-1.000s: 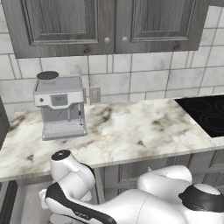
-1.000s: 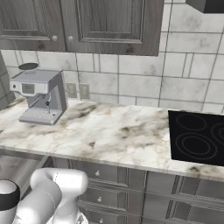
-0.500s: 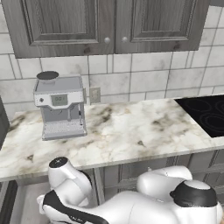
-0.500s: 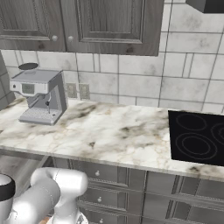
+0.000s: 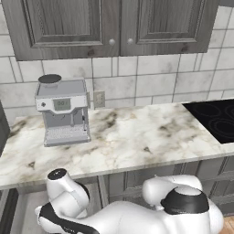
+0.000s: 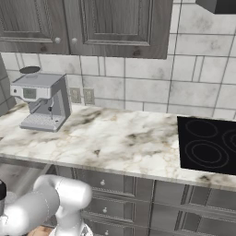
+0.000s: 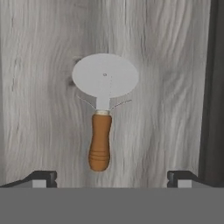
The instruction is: Take the pizza cutter from the drawer on the left and place it on the dining counter for cutting.
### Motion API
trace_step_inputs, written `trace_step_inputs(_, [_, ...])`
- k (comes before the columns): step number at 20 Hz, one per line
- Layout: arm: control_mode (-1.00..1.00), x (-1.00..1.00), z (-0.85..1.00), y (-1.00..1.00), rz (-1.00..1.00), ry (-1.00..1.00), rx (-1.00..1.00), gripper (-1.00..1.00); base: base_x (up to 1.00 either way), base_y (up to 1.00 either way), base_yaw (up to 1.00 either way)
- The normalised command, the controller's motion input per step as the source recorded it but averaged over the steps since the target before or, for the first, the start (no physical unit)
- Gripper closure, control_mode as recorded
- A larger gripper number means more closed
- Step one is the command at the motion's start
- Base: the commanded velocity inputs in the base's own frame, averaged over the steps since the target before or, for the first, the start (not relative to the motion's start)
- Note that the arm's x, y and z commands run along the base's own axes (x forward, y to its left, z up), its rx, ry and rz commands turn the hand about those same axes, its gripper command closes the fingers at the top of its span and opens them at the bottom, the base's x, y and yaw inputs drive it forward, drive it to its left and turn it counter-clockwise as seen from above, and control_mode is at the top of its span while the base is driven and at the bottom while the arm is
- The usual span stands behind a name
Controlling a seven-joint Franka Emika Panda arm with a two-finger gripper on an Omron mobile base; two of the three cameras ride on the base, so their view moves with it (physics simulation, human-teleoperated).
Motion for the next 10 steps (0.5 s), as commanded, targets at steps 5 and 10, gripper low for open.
trace_step_inputs(5, [-1.00,0.15,-0.31,0.04,0.00,0.00,0.00,-1.00,0.00,0.00,0.00])
trace_step_inputs(10, [-1.00,0.05,-0.30,0.07,0.00,0.00,0.00,-1.00,0.00,0.00,0.00])
